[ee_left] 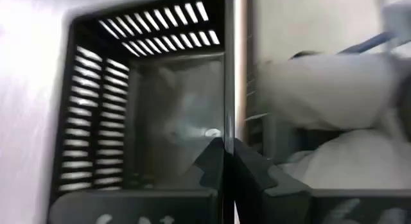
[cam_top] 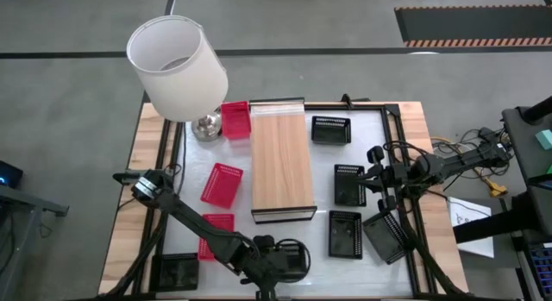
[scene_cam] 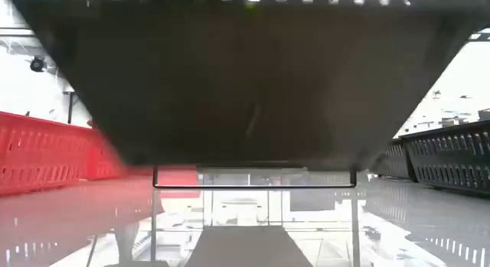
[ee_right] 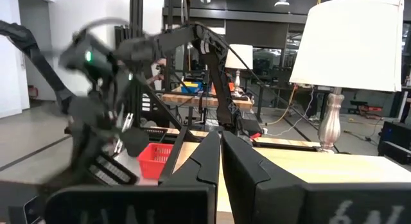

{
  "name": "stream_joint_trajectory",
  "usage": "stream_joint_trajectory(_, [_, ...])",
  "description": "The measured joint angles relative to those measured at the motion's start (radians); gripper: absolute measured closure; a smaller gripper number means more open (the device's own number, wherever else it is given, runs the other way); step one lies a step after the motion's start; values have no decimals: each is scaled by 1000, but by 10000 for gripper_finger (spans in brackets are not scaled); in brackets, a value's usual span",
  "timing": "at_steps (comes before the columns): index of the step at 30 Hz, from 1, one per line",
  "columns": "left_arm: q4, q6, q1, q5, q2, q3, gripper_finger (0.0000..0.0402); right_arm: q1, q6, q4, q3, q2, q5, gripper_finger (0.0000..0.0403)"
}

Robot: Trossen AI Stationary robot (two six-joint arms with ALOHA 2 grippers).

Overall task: Stack baskets on shelf by color
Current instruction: Put the black bin on the shelf

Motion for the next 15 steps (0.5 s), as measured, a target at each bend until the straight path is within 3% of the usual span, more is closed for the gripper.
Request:
stream_joint_trajectory(5, [-1,93,-7,-3,-54,100,401,0,0,-5,0,-1,0,394])
stream_joint_trajectory(15, [-120,446,33,-71,-102,322,401,0,9,-12,0,-1,0,394])
